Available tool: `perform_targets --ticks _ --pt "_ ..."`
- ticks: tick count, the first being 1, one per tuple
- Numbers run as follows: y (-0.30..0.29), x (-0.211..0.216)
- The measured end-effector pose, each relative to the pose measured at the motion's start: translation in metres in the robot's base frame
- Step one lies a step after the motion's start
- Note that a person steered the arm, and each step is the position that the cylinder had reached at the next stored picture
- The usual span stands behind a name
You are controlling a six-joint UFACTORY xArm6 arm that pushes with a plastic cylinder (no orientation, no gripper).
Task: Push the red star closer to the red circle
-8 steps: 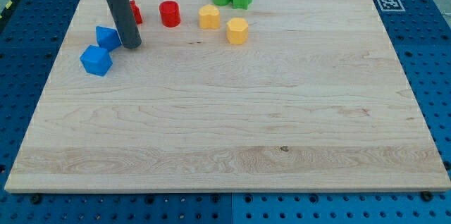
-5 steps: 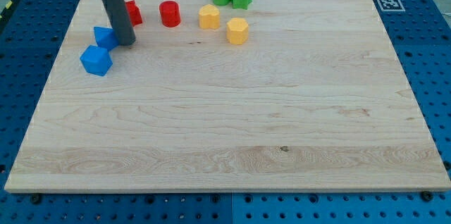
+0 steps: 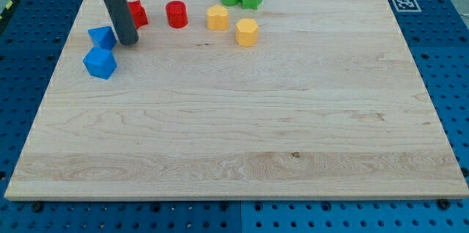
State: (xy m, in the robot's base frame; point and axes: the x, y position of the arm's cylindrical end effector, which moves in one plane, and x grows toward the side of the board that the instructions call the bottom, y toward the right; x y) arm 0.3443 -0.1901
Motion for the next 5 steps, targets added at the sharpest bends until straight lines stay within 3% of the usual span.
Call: perform_targets --ticks 3,5 --pt "-0.049 -0.025" --pt "-0.052 -0.063"
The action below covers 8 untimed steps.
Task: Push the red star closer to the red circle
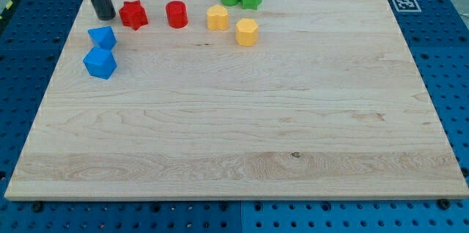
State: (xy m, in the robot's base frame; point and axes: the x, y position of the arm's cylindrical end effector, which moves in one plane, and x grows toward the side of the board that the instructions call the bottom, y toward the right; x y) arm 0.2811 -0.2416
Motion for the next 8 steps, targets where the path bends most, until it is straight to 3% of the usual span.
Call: perform_targets --ticks 8 --pt "0.041 0.016"
